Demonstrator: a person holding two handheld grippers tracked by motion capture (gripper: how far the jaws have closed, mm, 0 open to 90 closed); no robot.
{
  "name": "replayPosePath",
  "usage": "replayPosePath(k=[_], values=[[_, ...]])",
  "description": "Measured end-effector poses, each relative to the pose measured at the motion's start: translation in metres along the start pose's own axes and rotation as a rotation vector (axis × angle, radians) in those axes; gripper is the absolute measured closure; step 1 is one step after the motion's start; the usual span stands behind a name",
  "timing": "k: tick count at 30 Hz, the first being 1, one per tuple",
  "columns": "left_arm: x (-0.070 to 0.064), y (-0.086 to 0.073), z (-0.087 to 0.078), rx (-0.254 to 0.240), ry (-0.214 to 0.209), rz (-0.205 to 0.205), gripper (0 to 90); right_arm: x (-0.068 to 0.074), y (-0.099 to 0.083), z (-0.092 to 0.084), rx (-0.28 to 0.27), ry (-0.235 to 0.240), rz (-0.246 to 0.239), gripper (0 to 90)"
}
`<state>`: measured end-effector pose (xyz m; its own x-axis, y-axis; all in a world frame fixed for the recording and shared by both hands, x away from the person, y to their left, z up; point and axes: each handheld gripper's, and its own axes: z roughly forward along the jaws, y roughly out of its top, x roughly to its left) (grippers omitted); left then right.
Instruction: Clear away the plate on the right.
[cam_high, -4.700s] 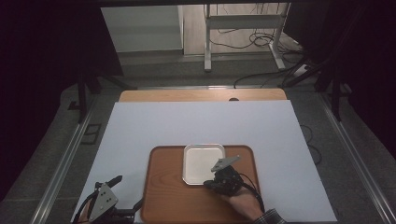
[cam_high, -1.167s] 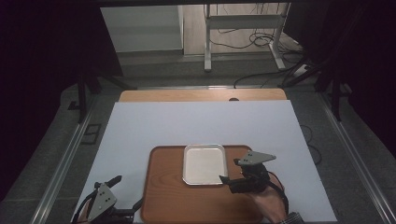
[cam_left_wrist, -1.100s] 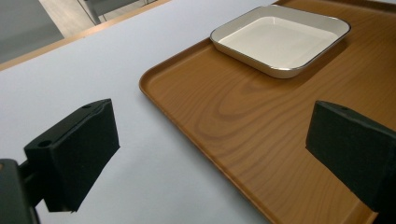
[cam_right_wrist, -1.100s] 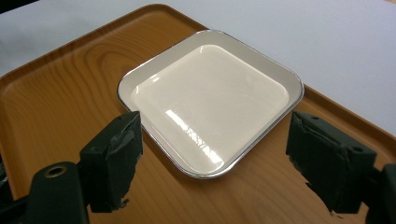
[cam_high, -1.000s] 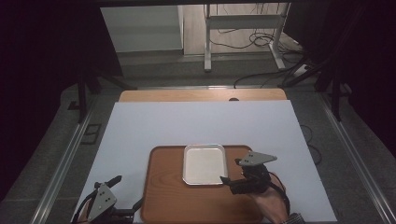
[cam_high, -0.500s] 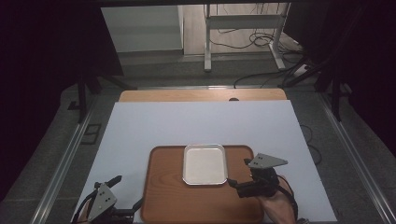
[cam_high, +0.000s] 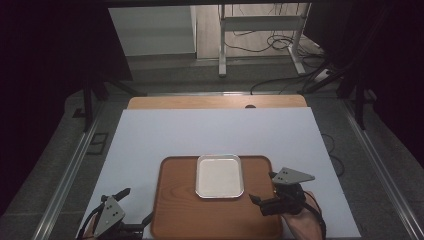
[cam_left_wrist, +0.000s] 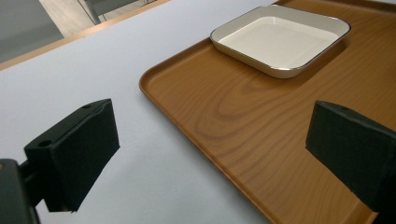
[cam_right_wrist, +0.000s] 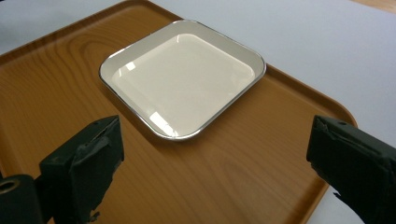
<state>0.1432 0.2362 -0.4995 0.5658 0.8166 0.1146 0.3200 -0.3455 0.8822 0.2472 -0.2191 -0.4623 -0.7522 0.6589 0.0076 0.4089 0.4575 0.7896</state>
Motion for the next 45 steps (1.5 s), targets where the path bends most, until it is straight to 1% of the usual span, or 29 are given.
replayPosePath(k=[2, 4, 9, 24, 28, 45], values=[[0.000, 0.000, 0.000, 0.000, 0.000, 0.000, 2.4, -0.001, -0.002, -0.001, 0.005, 0.001, 0.006, 2.7], [0.000, 0.000, 0.000, 0.000, 0.000, 0.001, 2.4, -0.002, -0.004, -0.001, 0.015, -0.003, 0.001, 2.1], [0.000, 0.000, 0.000, 0.000, 0.000, 0.000, 2.4, -0.004, -0.008, -0.005, 0.020, -0.014, 0.003, 1.2], [0.000, 0.000, 0.000, 0.000, 0.000, -0.001, 2.4, -0.010, -0.018, -0.020, -0.012, -0.040, 0.012, 0.0], [0.000, 0.000, 0.000, 0.001, 0.000, -0.001, 2.4, -0.011, -0.021, -0.024, -0.012, -0.044, 0.013, 0.0], [0.001, 0.000, 0.000, 0.001, 0.001, -0.005, 2.4, -0.017, -0.036, -0.043, -0.028, -0.085, 0.047, 0.0]])
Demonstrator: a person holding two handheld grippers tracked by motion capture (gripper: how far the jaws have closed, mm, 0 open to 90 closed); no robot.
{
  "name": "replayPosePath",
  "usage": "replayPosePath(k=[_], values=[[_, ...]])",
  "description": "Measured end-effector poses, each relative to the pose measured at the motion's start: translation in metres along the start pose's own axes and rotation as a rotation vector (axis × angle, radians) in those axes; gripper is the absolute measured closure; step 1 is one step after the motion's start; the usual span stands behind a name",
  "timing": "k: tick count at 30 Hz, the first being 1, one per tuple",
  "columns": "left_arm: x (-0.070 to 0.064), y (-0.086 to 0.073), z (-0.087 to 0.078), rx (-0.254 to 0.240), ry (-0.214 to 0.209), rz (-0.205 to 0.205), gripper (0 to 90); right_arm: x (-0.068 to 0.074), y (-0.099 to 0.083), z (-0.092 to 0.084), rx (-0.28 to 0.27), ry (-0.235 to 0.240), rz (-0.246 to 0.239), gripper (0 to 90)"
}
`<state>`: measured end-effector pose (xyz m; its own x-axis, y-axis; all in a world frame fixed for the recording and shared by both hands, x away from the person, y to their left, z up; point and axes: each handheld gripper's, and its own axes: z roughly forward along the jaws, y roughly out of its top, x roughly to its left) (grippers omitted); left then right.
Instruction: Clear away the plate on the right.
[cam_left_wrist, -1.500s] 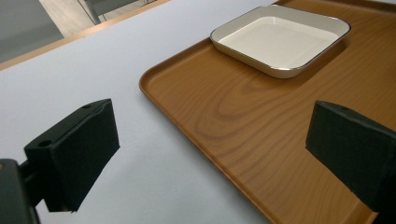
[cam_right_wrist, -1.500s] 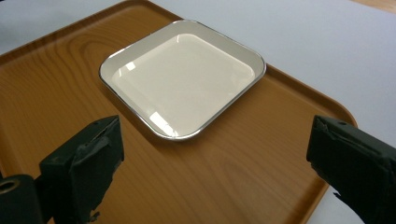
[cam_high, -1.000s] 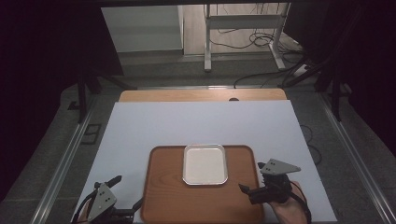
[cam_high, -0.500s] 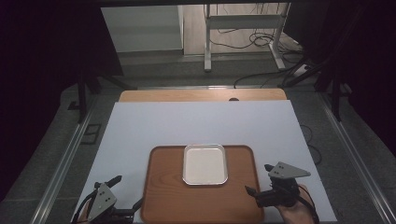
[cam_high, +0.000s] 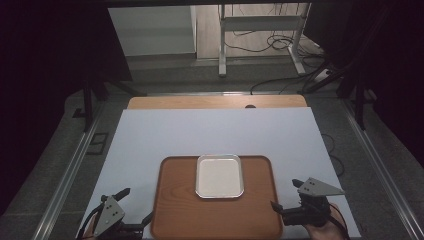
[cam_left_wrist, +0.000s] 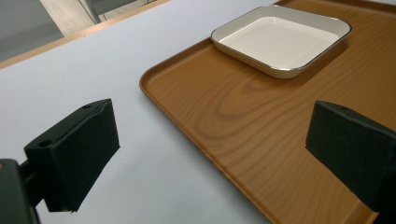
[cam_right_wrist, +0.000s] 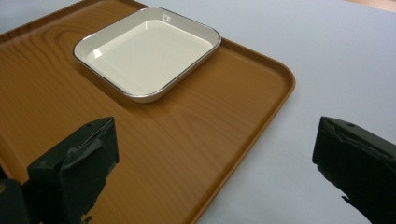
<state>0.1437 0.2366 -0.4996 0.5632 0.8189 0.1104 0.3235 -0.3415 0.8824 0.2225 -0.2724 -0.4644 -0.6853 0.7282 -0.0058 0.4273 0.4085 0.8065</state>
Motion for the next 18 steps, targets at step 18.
replayPosePath(k=[18], values=[[0.000, 0.000, 0.000, 0.000, 0.001, -0.004, 2.4, -0.004, -0.021, -0.018, -0.023, -0.050, 0.021, 0.0]])
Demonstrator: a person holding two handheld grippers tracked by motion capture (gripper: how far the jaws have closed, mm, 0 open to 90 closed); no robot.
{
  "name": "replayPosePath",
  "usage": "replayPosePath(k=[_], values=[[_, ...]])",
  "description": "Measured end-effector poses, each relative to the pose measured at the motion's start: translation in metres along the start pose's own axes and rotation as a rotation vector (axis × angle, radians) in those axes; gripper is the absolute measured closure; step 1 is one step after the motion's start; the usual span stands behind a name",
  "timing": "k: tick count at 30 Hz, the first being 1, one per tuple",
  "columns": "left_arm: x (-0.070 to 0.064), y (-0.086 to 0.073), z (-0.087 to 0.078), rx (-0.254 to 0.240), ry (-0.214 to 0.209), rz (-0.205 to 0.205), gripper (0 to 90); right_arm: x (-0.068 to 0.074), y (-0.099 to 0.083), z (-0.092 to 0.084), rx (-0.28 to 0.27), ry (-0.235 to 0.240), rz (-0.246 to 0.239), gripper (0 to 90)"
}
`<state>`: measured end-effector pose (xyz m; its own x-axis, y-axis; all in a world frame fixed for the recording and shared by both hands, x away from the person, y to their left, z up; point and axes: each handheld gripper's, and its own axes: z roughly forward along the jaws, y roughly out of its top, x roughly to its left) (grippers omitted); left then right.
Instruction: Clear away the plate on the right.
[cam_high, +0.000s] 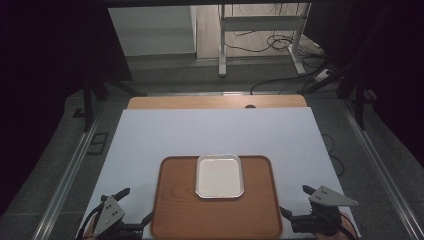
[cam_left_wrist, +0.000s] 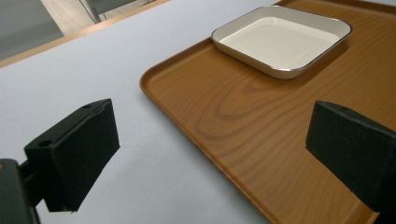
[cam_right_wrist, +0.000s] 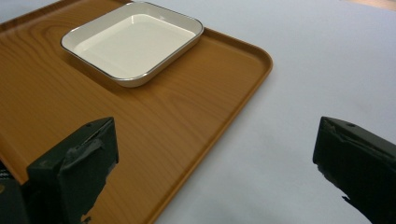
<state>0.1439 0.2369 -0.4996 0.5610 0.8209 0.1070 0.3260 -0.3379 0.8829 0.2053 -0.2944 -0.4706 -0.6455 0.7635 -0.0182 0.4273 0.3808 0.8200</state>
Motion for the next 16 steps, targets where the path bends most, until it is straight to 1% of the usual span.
replayPosePath(k=[3, 7, 10, 16], values=[[0.0001, 0.0000, 0.0000, 0.000, 0.000, -0.001, 2.4, -0.0008, -0.0041, -0.0012, 0.005, -0.002, 0.006, 0.0], [0.0002, -0.0001, -0.0001, -0.001, 0.000, -0.002, 2.4, -0.0014, -0.0105, -0.0006, 0.034, -0.003, 0.012, 0.0], [0.0003, -0.0002, -0.0003, -0.001, 0.000, -0.003, 2.4, -0.0017, -0.0110, -0.0018, 0.028, -0.004, 0.015, 0.0], [0.0005, 0.0003, 0.0006, 0.002, -0.001, -0.007, 2.4, -0.0020, -0.0111, -0.0006, 0.039, -0.004, 0.014, 0.0]])
